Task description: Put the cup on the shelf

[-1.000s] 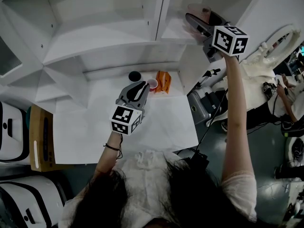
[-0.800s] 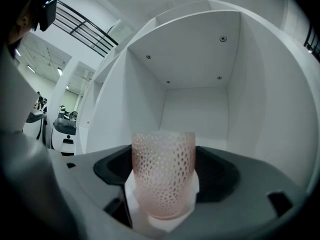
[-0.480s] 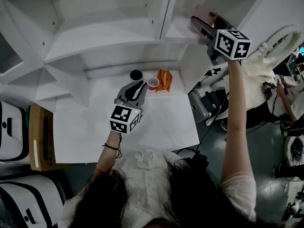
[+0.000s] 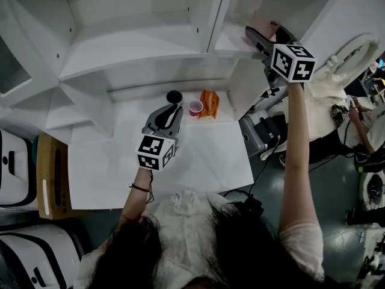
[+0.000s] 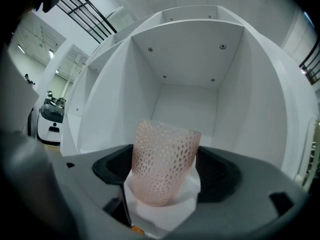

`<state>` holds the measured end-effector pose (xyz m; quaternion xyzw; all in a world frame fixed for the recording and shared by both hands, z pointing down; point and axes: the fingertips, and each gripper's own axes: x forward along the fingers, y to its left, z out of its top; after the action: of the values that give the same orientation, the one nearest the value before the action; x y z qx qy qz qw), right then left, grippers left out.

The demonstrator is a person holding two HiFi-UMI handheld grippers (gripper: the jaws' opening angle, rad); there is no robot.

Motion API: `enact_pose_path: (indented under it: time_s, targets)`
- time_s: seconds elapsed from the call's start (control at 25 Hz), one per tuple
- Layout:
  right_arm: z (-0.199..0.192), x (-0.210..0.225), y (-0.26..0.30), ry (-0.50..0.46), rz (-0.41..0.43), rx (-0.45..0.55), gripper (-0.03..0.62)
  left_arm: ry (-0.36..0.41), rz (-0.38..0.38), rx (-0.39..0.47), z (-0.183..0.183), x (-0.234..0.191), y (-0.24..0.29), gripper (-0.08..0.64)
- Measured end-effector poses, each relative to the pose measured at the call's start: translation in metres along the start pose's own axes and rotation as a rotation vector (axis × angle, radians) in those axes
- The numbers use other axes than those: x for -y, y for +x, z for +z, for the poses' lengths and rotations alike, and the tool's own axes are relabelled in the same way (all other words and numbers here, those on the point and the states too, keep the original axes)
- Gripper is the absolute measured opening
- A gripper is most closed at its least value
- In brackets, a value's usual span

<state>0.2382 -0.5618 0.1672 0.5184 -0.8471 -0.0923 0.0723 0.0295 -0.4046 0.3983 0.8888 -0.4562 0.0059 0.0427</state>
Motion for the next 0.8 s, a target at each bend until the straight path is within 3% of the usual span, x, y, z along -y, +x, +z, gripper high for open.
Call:
enact_pose_path:
  time_s: [0.28,0.44,0.64,0.8]
  targets:
    - [-0.009,0.004,-0.006,0.011,-0.068,-0.05,0.36,-0.007,0.006,-0.004,-0.004,-0.007,-0.002,0.058]
    - [-0.031,0.005,-0.017,-0.046,-0.105,-0.112,0.36,-0.013,0.004,-0.006,-0.005,-0.01,-0.004,0.058]
    - [-0.044,0.009,-0.033,0.114,-0.091,-0.072,0.36,-0.023,-0.008,-0.008,-0.007,-0.008,-0.004,0.058]
    - [-0.046,0.008,-0.051,0.114,-0.099,-0.027,0.359,-0.026,-0.028,-0.011,-0.009,-0.002,-0.005,0.058]
